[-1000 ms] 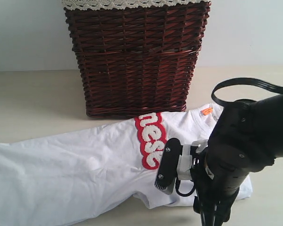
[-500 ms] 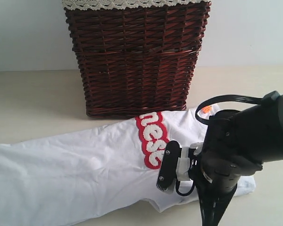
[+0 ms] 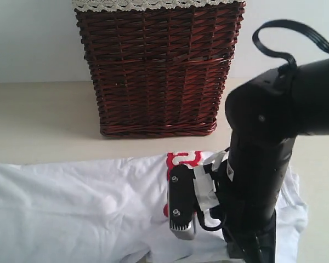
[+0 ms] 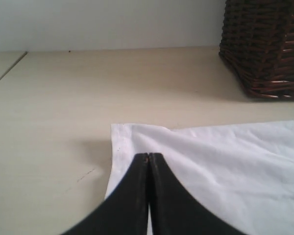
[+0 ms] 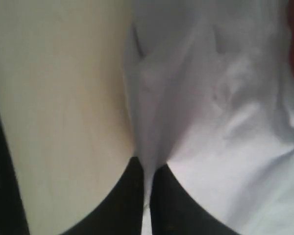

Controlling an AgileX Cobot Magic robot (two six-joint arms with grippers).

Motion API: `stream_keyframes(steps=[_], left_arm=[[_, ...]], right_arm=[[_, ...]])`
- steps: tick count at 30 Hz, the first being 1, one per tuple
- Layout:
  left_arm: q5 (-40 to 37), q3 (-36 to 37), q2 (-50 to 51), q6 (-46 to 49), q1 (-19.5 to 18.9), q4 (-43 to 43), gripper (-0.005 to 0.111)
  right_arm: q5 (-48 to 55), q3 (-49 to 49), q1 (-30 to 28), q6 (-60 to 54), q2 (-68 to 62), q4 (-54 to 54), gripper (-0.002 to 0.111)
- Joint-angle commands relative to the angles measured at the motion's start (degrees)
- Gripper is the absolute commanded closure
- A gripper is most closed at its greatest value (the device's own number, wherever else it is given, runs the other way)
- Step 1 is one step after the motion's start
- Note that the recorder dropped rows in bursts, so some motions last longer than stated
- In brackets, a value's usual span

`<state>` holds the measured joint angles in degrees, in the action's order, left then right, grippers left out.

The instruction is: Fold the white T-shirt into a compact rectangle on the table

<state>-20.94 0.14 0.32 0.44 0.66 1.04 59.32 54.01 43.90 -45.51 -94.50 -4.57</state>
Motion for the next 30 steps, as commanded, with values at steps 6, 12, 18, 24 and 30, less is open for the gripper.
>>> stream_keyframes(steps=[6,12,18,24,30], left_arm=[[0.5,-0.1,-0.3,0.1,-0.2,0.2,0.107],[0.5,-0.1,-0.3,0.1,-0.2,0.2,0.107],[0.5,-0.1,-0.3,0.1,-0.2,0.2,0.107],[0.5,-0.1,-0.3,0.1,-0.2,0.2,0.107],[0.5,-0.1,-0.3,0.1,-0.2,0.2,0.107]], right_arm=[[-5.1,10.9,0.1,-0.7,0.9,14.3,0.108],[-15.7,11.0,0.1,11.1,-1.8,24.3,0.096],[-18.0,11.0,0.1,20.4,-4.2,32.1,0.054],[-8.3,11.1,0.1,52.3,-2.2,50.7,0.053],[-4.8,10.9,-3.9,48.9,1.3,27.8,0.057]])
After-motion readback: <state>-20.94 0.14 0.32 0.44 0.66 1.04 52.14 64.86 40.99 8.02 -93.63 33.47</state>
